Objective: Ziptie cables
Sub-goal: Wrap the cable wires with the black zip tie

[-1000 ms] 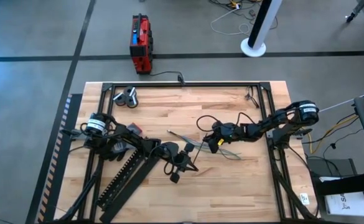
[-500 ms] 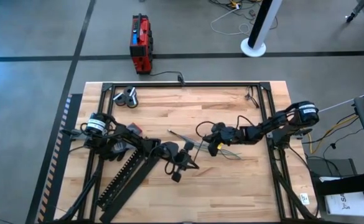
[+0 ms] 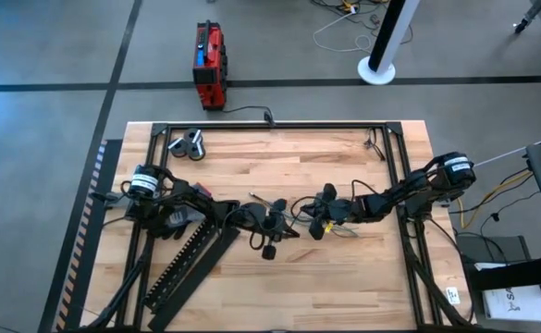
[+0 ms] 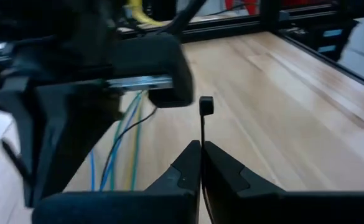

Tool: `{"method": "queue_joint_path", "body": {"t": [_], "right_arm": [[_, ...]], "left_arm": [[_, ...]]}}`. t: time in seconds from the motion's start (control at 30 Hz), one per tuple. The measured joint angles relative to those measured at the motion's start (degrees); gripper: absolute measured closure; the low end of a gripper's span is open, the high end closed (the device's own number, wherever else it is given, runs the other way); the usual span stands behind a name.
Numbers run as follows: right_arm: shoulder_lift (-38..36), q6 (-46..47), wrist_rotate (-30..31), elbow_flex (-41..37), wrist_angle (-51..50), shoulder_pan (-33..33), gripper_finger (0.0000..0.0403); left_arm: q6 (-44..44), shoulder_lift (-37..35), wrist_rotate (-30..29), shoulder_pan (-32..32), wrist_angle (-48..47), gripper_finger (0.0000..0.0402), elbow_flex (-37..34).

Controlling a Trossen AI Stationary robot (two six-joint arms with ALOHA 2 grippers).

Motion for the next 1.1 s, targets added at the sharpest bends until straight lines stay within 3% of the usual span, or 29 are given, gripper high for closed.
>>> {"method": "queue_joint_path", "body": {"t": [0.2,0.6,1.1], "right_arm": [[0.0,-3.7,7.81,2.21,-4.89,2.75,0.0403],[0.0,-10.29,20.27,8.3,-14.77,6.37,0.0403],[-0.02,-19.2,23.61,9.26,-15.24,6.6,0.0403]], "left_arm": [[-4.58,0.0,-3.3,1.03,-0.02,0.0402,-0.11],[-15.55,0.0,-3.25,3.5,0.39,0.0402,-0.13],[-31.78,0.0,-3.07,4.83,3.91,0.0402,-0.13]]}}
